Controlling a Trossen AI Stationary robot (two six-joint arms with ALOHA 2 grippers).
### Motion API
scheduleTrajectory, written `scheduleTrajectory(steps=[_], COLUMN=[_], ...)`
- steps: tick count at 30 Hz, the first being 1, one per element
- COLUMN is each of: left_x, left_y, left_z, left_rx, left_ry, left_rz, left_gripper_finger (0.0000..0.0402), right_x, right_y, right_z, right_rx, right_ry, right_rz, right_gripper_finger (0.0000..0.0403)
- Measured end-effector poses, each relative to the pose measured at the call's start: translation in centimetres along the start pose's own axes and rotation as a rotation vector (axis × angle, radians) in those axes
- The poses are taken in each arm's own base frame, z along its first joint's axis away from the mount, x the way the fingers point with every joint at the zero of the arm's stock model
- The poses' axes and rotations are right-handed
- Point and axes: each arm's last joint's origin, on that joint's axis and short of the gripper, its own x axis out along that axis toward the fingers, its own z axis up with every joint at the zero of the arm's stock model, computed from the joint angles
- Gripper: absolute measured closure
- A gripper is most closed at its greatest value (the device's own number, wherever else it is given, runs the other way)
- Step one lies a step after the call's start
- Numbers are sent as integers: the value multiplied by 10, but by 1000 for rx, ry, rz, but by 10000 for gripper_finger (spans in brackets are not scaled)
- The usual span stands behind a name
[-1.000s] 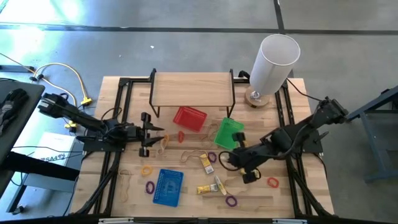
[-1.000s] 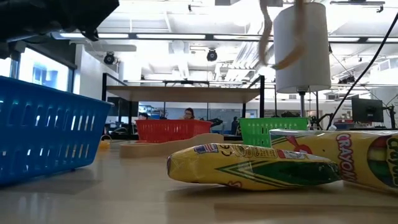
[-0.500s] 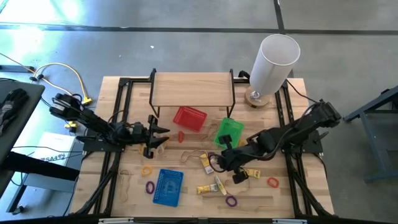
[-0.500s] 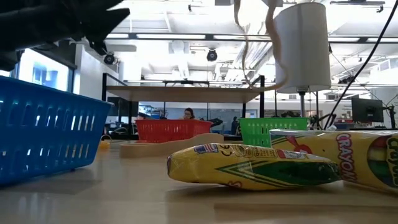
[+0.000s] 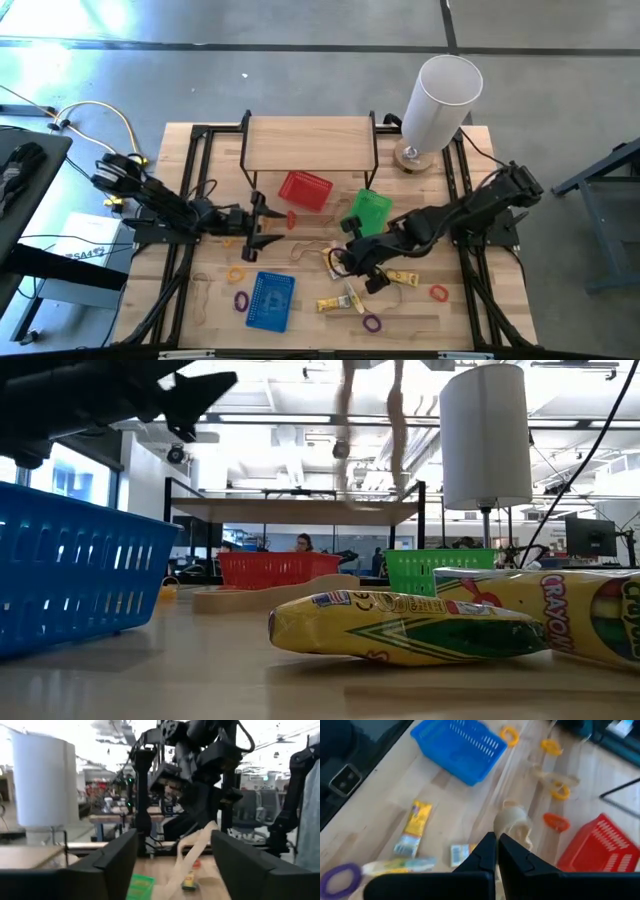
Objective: Pick & Place Office Desk Supplies
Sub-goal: Put the brown rubber band into the blue bin
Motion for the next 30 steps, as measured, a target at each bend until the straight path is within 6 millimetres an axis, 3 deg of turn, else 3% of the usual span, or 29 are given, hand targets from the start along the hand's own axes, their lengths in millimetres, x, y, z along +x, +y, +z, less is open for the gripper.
scheduleTrajectory(steps=[4, 10, 20, 26, 30], left_x=[10, 11, 11, 11, 10], left_y=[3, 8, 8, 7, 6], left_z=[0, 0, 0, -3, -6], left_rx=[-23, -53, -39, 57, 88], left_ry=[-11, -12, -12, 18, 45], left_rz=[30, 55, 55, 46, 40], left_gripper_finger=[110, 105, 105, 105, 105], right_x=[1, 9, 49, 48, 47], right_y=[-11, -26, -40, -44, -48], right_z=[5, 12, 10, 18, 19], right_rx=[-14, -21, -33, -26, -56], right_ry=[-64, -143, -123, -178, -201], right_rz=[-26, -80, -261, -385, -350], right_gripper_finger=[399, 399, 399, 399, 399])
